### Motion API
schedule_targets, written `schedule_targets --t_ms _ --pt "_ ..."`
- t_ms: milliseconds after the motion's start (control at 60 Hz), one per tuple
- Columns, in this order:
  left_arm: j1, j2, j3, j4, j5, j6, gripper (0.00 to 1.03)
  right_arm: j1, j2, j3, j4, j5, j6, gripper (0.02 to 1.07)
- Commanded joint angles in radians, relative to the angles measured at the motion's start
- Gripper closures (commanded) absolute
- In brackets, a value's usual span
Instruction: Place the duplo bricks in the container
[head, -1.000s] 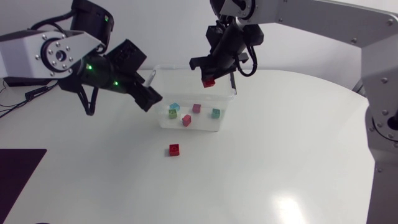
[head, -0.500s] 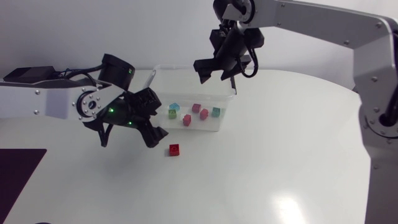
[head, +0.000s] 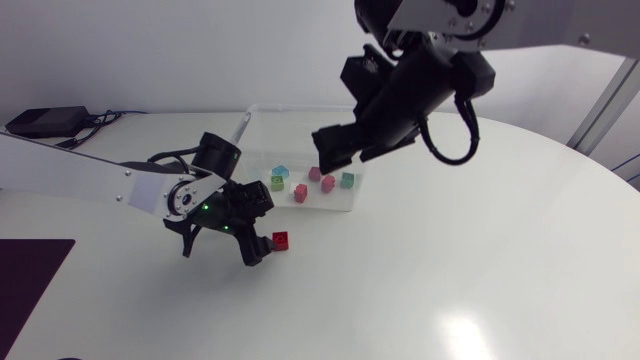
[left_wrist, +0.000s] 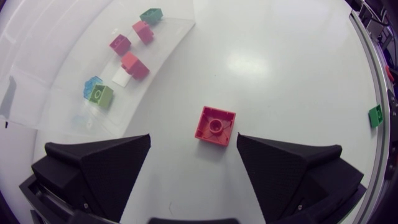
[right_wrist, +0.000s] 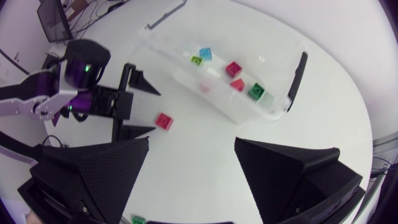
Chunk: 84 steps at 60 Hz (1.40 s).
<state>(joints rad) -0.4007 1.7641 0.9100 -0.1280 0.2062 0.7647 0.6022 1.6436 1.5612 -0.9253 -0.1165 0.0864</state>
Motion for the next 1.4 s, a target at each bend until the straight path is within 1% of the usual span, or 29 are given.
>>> schedule_targets --t_ms 0,133,250,300,383,500,567,633,700,800,950,1017,1067,1117,1167,1183,1217,1267,1300,1317,1383 --pt "-0.003 0.046 0.015 0.011 0.019 0.036 0.07 0.025 -0.045 -0.084 -0.018 -0.018 0.042 0.07" --pt "-0.01 0.071 0.043 0.011 0.021 0.039 0.07 0.077 -0.065 -0.147 -0.064 -0.041 0.085 0.07" --pt "-0.013 0.087 0.056 0.025 0.022 0.041 0.07 0.133 -0.028 -0.173 -0.133 -0.049 0.115 0.07" --pt "-0.015 0.092 0.063 0.03 0.022 0.042 0.07 0.153 -0.019 -0.191 -0.136 -0.049 0.122 0.07" --pt "-0.018 0.103 0.07 0.031 0.022 0.044 0.07 0.179 0.025 -0.197 -0.17 -0.054 0.13 0.07" --pt "-0.03 0.109 0.069 0.031 0.022 0.045 0.07 0.186 0.11 -0.182 -0.245 -0.086 0.142 0.07" --pt "-0.033 0.109 0.066 0.031 0.022 0.048 0.07 0.191 0.142 -0.191 -0.262 -0.106 0.139 0.07" --pt "-0.033 0.112 0.064 0.031 0.022 0.05 0.1 0.2 0.182 -0.187 -0.299 -0.126 0.138 0.07" --pt "-0.033 0.112 0.063 0.031 0.022 0.051 0.13 0.217 0.203 -0.197 -0.303 -0.144 0.141 0.07" --pt "-0.035 0.112 0.059 0.031 0.022 0.051 0.14 0.266 0.237 -0.213 -0.317 -0.152 0.141 0.07" --pt "-0.038 0.112 0.059 0.031 0.03 0.047 0.3 0.32 0.278 -0.205 -0.353 -0.175 0.154 0.07" --pt "-0.046 0.112 0.059 0.031 0.03 0.045 0.39 0.337 0.291 -0.205 -0.365 -0.176 0.157 0.07" --pt "-0.052 0.112 0.059 0.031 0.03 0.044 0.45 0.344 0.297 -0.211 -0.369 -0.19 0.161 0.07" --pt "-0.056 0.11 0.059 0.031 0.03 0.042 0.52 0.354 0.308 -0.227 -0.371 -0.227 0.161 0.07" --pt "-0.061 0.109 0.061 0.031 0.03 0.041 0.62 0.358 0.314 -0.245 -0.366 -0.264 0.161 0.07" --pt "-0.063 0.109 0.061 0.031 0.03 0.041 0.65 0.361 0.315 -0.25 -0.366 -0.265 0.161 0.07" --pt "-0.067 0.107 0.063 0.031 0.03 0.036 0.77 0.369 0.318 -0.26 -0.366 -0.265 0.164 0.07" --pt "-0.072 0.106 0.061 0.031 0.03 0.035 0.86 0.375 0.321 -0.276 -0.365 -0.265 0.17 0.07" --pt "-0.076 0.103 0.059 0.031 0.03 0.035 0.96 0.383 0.323 -0.285 -0.365 -0.272 0.17 0.07" --pt "-0.078 0.1 0.059 0.031 0.03 0.033 0.97 0.389 0.325 -0.293 -0.362 -0.275 0.17 0.07" --pt "-0.076 0.075 0.058 0.03 0.03 0.018 0.98 0.419 0.341 -0.319 -0.349 -0.279 0.17 0.07"
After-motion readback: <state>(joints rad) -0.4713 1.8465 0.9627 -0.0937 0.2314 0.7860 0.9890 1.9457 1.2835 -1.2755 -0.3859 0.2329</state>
